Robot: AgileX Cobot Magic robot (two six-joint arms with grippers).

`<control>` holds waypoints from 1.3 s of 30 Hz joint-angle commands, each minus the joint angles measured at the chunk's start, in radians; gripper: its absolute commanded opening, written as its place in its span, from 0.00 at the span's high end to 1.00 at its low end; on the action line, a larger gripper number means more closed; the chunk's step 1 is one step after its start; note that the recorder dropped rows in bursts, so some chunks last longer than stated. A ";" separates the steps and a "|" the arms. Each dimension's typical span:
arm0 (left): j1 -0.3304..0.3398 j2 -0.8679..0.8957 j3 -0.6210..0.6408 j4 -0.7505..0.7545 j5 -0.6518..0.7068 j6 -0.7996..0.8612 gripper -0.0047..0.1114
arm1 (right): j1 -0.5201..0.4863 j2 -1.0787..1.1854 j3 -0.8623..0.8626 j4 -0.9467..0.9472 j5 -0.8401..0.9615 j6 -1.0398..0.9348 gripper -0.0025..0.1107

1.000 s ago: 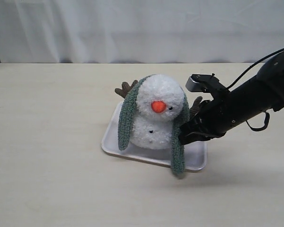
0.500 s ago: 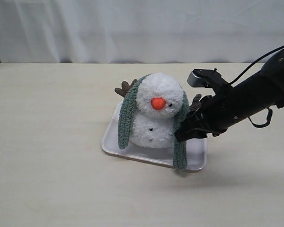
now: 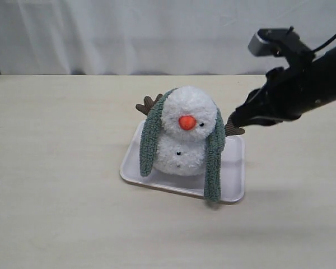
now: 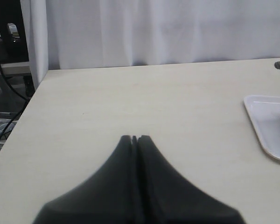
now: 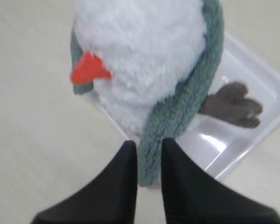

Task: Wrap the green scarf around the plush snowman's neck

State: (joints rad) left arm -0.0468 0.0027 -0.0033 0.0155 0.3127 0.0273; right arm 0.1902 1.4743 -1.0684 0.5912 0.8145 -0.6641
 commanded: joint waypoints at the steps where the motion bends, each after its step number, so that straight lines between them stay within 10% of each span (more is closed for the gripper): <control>1: -0.001 -0.003 0.003 -0.001 -0.008 -0.002 0.96 | 0.060 -0.047 -0.090 -0.021 -0.038 0.018 0.94; 10: -0.001 -0.003 0.003 -0.001 -0.008 -0.002 0.96 | 0.341 0.043 -0.236 -0.584 -0.406 0.456 0.94; 18: -0.001 -0.003 0.003 -0.001 -0.008 -0.002 0.96 | 0.371 0.274 -0.340 -1.049 -0.349 0.898 0.94; 39: -0.001 -0.003 0.003 -0.001 -0.008 -0.002 0.96 | 0.371 0.575 -0.616 -0.786 0.048 0.747 0.94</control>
State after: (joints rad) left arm -0.0468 0.0027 -0.0033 0.0155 0.3127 0.0273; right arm 0.5609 2.0453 -1.6667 -0.1911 0.8195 0.0909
